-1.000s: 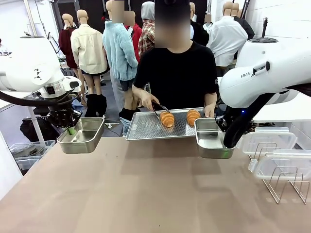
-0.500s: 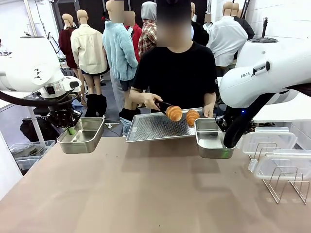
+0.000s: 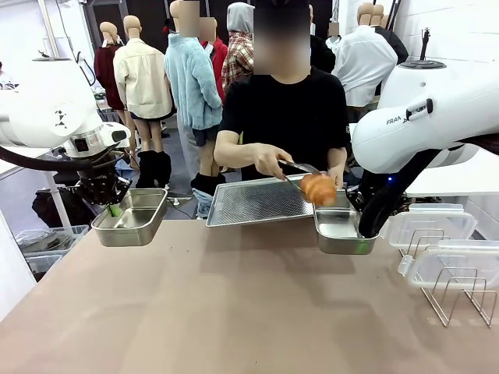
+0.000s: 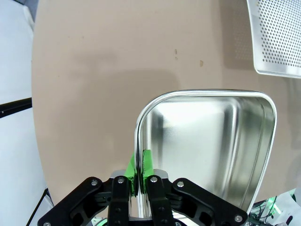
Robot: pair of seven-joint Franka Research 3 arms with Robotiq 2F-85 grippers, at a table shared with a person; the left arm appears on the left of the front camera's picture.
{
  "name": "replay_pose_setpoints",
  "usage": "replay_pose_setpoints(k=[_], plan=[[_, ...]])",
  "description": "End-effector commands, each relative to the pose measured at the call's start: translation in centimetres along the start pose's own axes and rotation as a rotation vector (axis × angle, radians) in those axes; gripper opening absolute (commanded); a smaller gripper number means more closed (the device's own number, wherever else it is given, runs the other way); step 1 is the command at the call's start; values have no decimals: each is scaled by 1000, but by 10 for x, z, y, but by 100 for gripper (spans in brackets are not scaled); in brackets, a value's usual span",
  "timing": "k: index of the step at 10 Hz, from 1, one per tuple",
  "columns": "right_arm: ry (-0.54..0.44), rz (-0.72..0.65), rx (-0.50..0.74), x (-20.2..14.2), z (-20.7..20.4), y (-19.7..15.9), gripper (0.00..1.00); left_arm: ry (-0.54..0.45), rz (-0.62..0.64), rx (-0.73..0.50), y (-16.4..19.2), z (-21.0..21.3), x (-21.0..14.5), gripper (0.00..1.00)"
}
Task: Place the bread in airtight containers.
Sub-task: Once an object is inside an Airtight Container , place the container in the center of the table.
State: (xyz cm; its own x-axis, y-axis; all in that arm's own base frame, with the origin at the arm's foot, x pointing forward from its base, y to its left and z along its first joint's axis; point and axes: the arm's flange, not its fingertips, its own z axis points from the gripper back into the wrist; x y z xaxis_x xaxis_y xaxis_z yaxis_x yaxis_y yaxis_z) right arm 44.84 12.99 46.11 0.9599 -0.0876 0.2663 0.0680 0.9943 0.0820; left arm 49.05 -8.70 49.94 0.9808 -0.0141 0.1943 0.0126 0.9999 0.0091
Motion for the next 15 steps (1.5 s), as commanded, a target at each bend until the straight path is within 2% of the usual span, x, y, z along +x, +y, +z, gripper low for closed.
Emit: replay_pose_setpoints(k=[1,15], plan=[[-25,13,-1,2,0,0,0,-24,-14,0,1,2,0,0],[-25,13,-1,2,0,0,0,-24,-14,0,1,2,0,0]])
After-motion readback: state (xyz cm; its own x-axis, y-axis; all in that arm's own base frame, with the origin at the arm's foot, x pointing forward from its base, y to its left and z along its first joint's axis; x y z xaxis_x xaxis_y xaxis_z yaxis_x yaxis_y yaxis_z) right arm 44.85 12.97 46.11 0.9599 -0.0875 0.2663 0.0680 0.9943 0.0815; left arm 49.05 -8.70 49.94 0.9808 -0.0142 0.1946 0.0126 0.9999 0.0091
